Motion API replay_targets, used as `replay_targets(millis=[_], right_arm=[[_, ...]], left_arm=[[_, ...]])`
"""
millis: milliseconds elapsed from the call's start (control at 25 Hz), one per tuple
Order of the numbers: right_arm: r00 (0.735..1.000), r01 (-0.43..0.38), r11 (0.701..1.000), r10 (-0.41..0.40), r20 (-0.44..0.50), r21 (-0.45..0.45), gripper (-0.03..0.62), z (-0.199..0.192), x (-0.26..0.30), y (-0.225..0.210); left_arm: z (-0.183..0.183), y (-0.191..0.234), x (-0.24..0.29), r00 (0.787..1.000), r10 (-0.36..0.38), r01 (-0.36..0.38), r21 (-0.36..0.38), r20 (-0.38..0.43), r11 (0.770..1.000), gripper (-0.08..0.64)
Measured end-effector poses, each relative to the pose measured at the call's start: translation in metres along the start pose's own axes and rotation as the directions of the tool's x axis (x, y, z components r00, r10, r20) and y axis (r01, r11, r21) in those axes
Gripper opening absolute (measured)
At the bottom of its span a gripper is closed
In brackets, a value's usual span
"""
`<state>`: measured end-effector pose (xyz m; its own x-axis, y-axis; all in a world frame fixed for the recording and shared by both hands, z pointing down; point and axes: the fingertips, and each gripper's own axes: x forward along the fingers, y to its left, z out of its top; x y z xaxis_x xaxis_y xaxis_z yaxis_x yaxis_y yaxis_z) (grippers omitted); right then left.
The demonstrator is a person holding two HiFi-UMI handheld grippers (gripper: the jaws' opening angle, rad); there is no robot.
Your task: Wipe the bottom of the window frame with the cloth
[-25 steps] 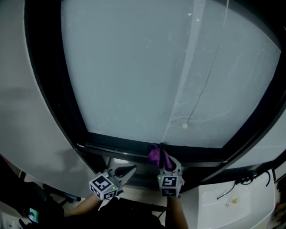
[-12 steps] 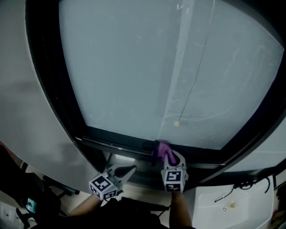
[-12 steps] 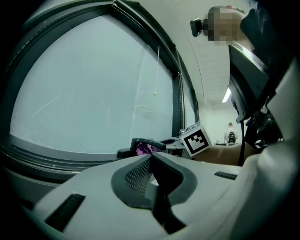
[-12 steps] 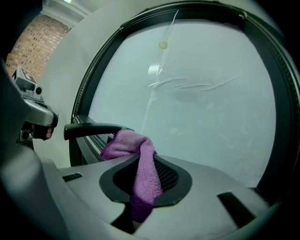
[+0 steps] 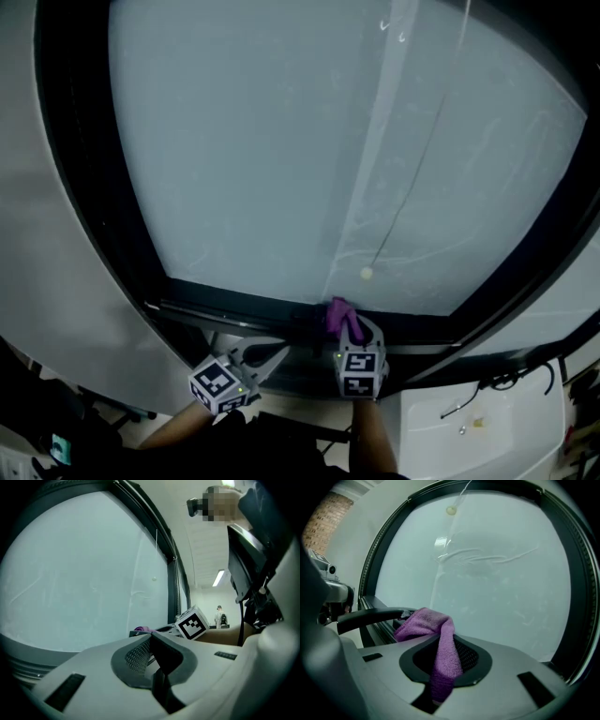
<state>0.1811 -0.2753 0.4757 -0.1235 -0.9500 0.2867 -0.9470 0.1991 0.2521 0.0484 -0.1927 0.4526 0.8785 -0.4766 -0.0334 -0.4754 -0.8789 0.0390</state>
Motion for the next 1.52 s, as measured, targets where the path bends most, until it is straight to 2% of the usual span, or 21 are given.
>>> replay_targets(millis=[400,640,920,1080,1360,1520], right_arm=[[0.99,0.093,0.995,-0.088,-0.107,0.045,0.066,-0.015,0.005,-0.023],[0.982,0.151,0.988,-0.146,-0.124,0.031,0.066,-0.021,0.003,-0.035],[0.975,0.182,0.983,-0.177,-0.131,0.023,0.066,-0.036,-0.013,-0.061],[0.972,0.183,0.983,-0.184,-0.145,-0.015,0.066,-0.046,-0.019,-0.082],[0.972,0.18,0.984,-0.178,-0.151,-0.003,0.066,-0.059,-0.026,-0.118],[0.971,0.189,0.982,-0.186,-0.147,0.004,0.066,-0.065,-0.03,-0.135]], left_arm=[[0.005,-0.005,0.021,0.991,-0.124,0.125,-0.008,0.043,0.992,0.003],[0.009,-0.016,0.023,0.981,-0.179,0.183,-0.051,0.079,0.982,0.002],[0.009,-0.048,0.043,0.971,-0.226,0.228,-0.02,0.081,0.973,0.002],[0.016,-0.07,0.057,0.968,-0.229,0.233,-0.024,0.106,0.972,0.002],[0.028,-0.077,0.063,0.978,-0.146,0.144,0.023,0.149,0.989,0.003],[0.033,-0.093,0.065,0.977,-0.164,0.16,0.039,0.14,0.986,0.003]])
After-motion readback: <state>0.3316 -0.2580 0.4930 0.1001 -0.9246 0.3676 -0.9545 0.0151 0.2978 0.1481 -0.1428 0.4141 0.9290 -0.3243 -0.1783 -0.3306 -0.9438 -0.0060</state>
